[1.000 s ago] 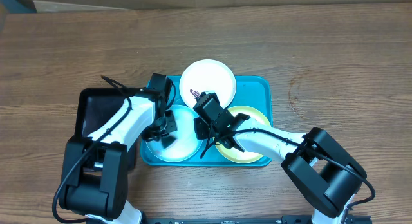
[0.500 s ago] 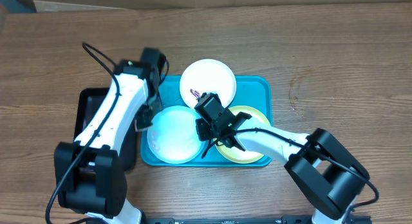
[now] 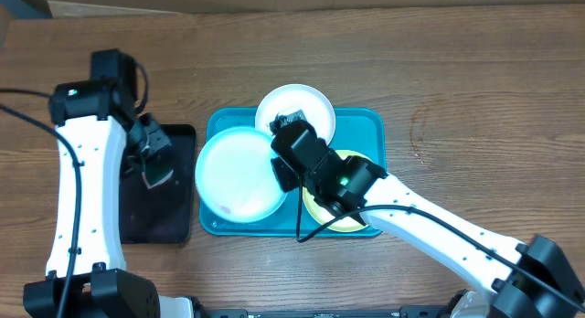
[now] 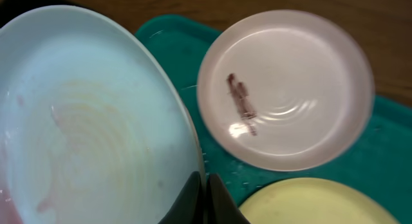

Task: Clean dirty plates on tray and stack at the side
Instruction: 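Lift the light-blue plate with the right gripper toward the right side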

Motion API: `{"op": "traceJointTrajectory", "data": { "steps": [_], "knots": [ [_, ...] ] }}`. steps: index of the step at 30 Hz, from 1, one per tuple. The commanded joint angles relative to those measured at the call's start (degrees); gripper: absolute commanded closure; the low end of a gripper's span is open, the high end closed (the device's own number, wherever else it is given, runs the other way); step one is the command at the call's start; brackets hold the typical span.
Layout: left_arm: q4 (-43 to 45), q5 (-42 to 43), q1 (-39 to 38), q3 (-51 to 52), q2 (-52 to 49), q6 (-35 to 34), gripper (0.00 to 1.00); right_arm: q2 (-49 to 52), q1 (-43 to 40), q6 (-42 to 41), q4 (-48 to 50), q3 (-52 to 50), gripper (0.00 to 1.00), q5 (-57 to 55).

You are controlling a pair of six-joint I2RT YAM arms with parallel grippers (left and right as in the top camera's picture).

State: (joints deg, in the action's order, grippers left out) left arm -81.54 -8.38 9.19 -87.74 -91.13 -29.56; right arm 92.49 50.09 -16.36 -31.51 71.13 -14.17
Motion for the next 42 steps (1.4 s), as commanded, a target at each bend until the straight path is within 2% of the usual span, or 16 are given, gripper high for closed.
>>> {"op": "traceJointTrajectory", "data": {
  "steps": [1, 7, 12, 17, 21, 25, 37, 39, 42],
  "knots": [
    [1.3, 1.4, 1.9, 4.7, 0.1, 0.9, 0.95, -1.0, 1.0, 7.8, -2.1, 3.8, 0.96, -16.7],
    [6.1, 1.4, 5.4, 10.7, 0.0, 0.9, 0.96, -1.0, 4.3, 22.7, -1.9, 5.1, 0.96, -35.9],
    [7.5, 3.0, 8.0, 11.3, 0.0, 0.9, 0.96, -1.0, 8.6, 36.0, 4.8, 5.1, 0.96, -50.9],
    [7.4, 3.4, 8.6, 11.3, 0.0, 0.9, 0.96, -1.0, 13.7, 49.1, 14.4, 5.1, 0.96, -58.5],
    [7.3, 3.4, 8.6, 11.3, 0.0, 0.9, 0.96, -1.0, 17.4, 55.7, 21.2, 5.1, 0.96, -60.9],
    [7.2, 3.4, 8.6, 11.3, 0.0, 0.9, 0.96, -1.0, 19.8, 58.3, 24.2, 5.1, 0.96, -61.3],
    [7.3, 3.4, 8.6, 11.3, 0.0, 0.9, 0.96, -1.0, 20.0, 58.2, 24.2, 5.1, 0.96, -61.4],
    [7.3, 3.4, 8.6, 11.3, 0.0, 0.9, 0.96, -1.0, 20.0, 56.9, 24.2, 5.1, 0.96, -61.4],
    [7.3, 3.4, 8.6, 11.3, 0.0, 0.9, 0.96, -1.0, 19.9, 49.3, 23.5, 5.1, 0.96, -61.4]
  ]
}}
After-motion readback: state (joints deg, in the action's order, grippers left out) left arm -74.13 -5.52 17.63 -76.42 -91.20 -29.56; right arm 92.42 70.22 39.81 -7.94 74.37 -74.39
